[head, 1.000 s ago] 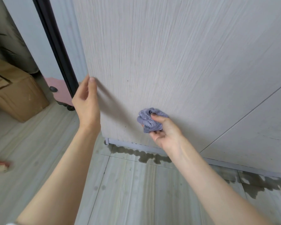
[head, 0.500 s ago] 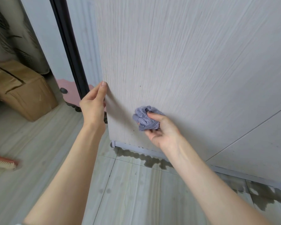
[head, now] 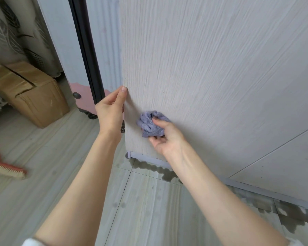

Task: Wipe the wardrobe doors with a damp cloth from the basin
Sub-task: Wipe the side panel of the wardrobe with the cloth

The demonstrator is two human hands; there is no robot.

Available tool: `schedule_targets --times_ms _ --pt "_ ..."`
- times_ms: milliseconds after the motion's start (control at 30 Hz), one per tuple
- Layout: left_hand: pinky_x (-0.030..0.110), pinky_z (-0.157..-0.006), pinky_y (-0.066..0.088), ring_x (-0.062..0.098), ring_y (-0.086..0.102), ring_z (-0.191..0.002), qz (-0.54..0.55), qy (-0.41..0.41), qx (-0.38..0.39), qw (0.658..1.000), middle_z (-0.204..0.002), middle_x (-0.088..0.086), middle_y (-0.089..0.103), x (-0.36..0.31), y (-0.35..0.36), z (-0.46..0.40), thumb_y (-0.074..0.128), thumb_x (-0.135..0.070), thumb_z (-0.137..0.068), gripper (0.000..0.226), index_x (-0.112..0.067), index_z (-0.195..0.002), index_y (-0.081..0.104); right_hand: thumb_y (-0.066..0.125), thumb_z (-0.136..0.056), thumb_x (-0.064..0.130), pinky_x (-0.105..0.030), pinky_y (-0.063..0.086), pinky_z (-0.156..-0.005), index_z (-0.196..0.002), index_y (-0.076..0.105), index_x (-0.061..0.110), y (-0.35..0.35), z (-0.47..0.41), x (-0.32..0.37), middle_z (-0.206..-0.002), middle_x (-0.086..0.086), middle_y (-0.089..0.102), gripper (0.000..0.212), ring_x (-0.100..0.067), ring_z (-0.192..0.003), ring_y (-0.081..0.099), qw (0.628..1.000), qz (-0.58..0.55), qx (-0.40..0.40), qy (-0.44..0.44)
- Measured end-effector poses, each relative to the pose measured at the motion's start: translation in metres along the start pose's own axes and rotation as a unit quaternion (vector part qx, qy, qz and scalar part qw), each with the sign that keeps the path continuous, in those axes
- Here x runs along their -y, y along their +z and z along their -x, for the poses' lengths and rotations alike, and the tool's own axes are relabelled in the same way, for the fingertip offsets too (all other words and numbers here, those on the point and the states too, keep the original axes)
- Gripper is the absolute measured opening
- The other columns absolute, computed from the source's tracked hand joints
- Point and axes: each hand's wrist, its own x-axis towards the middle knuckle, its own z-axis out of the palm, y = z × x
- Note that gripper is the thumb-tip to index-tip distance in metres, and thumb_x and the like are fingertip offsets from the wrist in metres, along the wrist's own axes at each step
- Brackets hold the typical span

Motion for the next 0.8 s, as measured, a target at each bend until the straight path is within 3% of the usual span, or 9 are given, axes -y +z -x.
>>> schedule_targets --times_ms 100,167,233,333,433,500,600,733,800 --pt "0.032 -0.098 0.048 0.01 0.062 -0.104 -0.016 0.007 0.004 1.0 -0.102 -0.009 0.069 -0.002 -0.001 -0.002 0.063 -0.023 -0.089 0.034 -0.007 -0.119 0.063 0.051 -0.088 -0.007 -0.029 0.048 -0.052 -0.068 0.061 0.006 0.0 -0.003 -0.009 -0.07 -0.013 0.058 0.026 -0.021 -0.053 0.06 1.0 0.014 0.01 0.006" --pt "0.031 -0.095 0.05 0.011 0.063 -0.1 -0.02 0.005 0.008 1.0 -0.093 -0.015 0.068 -0.002 -0.001 -0.001 0.063 -0.023 -0.089 0.032 -0.009 -0.118 0.064 0.037 -0.091 -0.009 -0.031 0.036 -0.048 -0.067 0.055 0.008 -0.008 -0.008 -0.026 -0.066 -0.012 0.051 0.035 -0.022 -0.045 0.049 0.998 0.067 0.003 0.014" --pt "0.032 -0.094 0.051 0.013 0.063 -0.1 -0.017 0.004 0.008 1.0 -0.089 -0.018 0.067 -0.002 -0.001 0.0 0.064 -0.024 -0.089 0.032 -0.01 -0.117 0.065 0.033 -0.088 -0.014 -0.029 0.025 -0.05 -0.074 0.048 0.006 -0.012 -0.012 -0.034 -0.067 -0.012 0.047 0.029 -0.019 -0.05 0.038 0.996 0.081 -0.03 0.038" --pt "0.028 -0.084 0.051 0.014 0.059 -0.087 -0.013 0.011 0.006 1.0 -0.077 -0.016 0.063 -0.002 -0.001 -0.001 0.064 -0.023 -0.089 0.027 -0.016 -0.114 0.066 0.03 -0.086 -0.015 -0.027 0.023 -0.05 -0.068 0.045 0.006 -0.011 -0.017 -0.032 -0.057 -0.01 0.047 0.032 -0.018 -0.04 0.039 0.995 0.094 -0.024 0.04" --pt "0.026 -0.088 0.05 0.013 0.061 -0.094 -0.026 0.012 0.008 1.0 -0.083 -0.016 0.062 -0.002 -0.002 -0.001 0.063 -0.023 -0.089 0.026 -0.017 -0.115 0.065 0.036 -0.091 -0.008 -0.023 0.036 -0.04 -0.068 0.048 0.008 -0.003 -0.007 -0.017 -0.048 -0.012 0.054 0.03 -0.023 -0.038 0.048 0.995 0.087 -0.008 0.039" --pt "0.026 -0.094 0.049 0.01 0.062 -0.103 -0.046 0.009 0.012 0.999 -0.091 -0.019 0.064 -0.004 -0.005 -0.003 0.063 -0.025 -0.089 0.029 -0.014 -0.116 0.065 0.046 -0.09 -0.006 -0.027 0.048 -0.039 -0.075 0.053 0.006 0.007 0.006 -0.002 -0.06 -0.012 0.06 0.021 -0.023 -0.05 0.058 0.998 0.054 -0.016 0.042" --pt "0.016 -0.08 0.049 0.003 0.063 -0.093 -0.079 -0.002 0.034 0.996 -0.092 -0.02 0.065 -0.007 -0.011 -0.005 0.064 -0.029 -0.088 0.032 -0.014 -0.117 0.065 0.056 -0.088 0.0 -0.04 0.052 -0.052 -0.087 0.057 0.004 0.023 0.035 0.024 -0.084 -0.016 0.069 0.005 -0.027 -0.078 0.069 0.999 0.018 -0.004 0.043" --pt "0.024 -0.086 0.049 0.01 0.062 -0.097 -0.075 -0.025 0.043 0.996 -0.105 -0.006 0.067 -0.01 -0.011 -0.002 0.058 -0.026 -0.092 0.031 -0.013 -0.119 0.064 0.062 -0.086 0.008 -0.034 0.055 -0.046 -0.078 0.059 0.003 0.042 0.064 0.056 -0.052 -0.012 0.065 0.01 -0.023 -0.054 0.064 0.999 -0.001 0.04 0.01" --pt "0.028 -0.088 0.049 0.013 0.062 -0.094 -0.06 -0.03 0.037 0.997 -0.1 -0.003 0.067 -0.013 -0.008 -0.001 0.054 -0.024 -0.094 0.029 -0.011 -0.117 0.065 0.064 -0.085 0.009 -0.034 0.054 -0.046 -0.076 0.058 0.002 0.048 0.071 0.064 -0.05 -0.011 0.064 0.013 -0.023 -0.054 0.063 0.999 -0.013 0.05 -0.01"
